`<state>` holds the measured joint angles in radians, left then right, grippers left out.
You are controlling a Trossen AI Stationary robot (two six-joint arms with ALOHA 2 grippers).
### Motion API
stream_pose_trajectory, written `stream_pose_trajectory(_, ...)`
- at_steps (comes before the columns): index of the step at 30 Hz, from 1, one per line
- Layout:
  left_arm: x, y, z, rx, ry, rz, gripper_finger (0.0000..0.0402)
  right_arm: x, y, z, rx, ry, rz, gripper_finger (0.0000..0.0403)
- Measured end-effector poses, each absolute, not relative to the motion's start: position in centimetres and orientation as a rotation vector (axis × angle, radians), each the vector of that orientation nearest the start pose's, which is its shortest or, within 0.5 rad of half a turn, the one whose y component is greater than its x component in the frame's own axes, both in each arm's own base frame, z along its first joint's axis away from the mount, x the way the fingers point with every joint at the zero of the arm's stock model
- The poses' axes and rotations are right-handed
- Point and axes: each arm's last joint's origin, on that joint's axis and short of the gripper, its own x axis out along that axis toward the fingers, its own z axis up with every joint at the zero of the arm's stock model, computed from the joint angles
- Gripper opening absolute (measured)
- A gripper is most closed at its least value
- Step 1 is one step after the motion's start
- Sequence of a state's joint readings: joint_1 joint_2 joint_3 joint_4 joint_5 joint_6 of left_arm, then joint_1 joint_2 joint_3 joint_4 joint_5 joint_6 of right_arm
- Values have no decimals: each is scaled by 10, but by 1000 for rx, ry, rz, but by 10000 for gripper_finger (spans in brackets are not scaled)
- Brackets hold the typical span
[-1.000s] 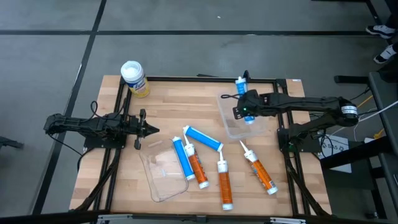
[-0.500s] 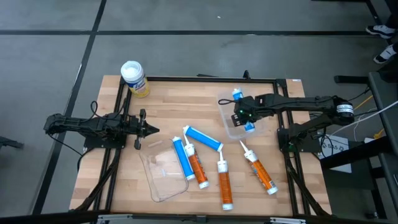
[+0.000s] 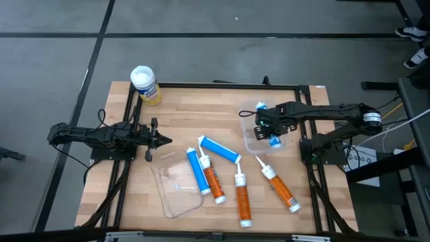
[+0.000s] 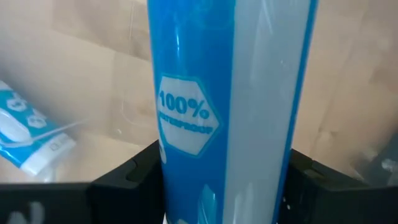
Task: Pick & place silicon tubes, Sealant and Lysol wipes
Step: Put the top right blue sealant into the white bin
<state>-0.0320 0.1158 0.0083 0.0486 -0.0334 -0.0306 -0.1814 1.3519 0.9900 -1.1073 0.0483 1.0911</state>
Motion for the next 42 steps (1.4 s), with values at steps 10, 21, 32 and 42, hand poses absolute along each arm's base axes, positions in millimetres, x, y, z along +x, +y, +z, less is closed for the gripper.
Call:
stream_pose_trajectory(10, 104, -2, 162, -29, 59, 2, 12, 224, -49, 220, 968, 1321, -996, 212)
stream_pose_trajectory(21, 104, -2, 162, -29, 59, 2, 10, 237, -54, 206, 961, 1320, -989, 212)
stream_pose_trajectory(32, 104, -2, 162, -29, 59, 2, 8, 239, -54, 201, 950, 1358, -981, 212)
stream_pose_trajectory(42, 104, -2, 162, -29, 59, 2, 10, 241, -55, 198, 936, 1356, -993, 251)
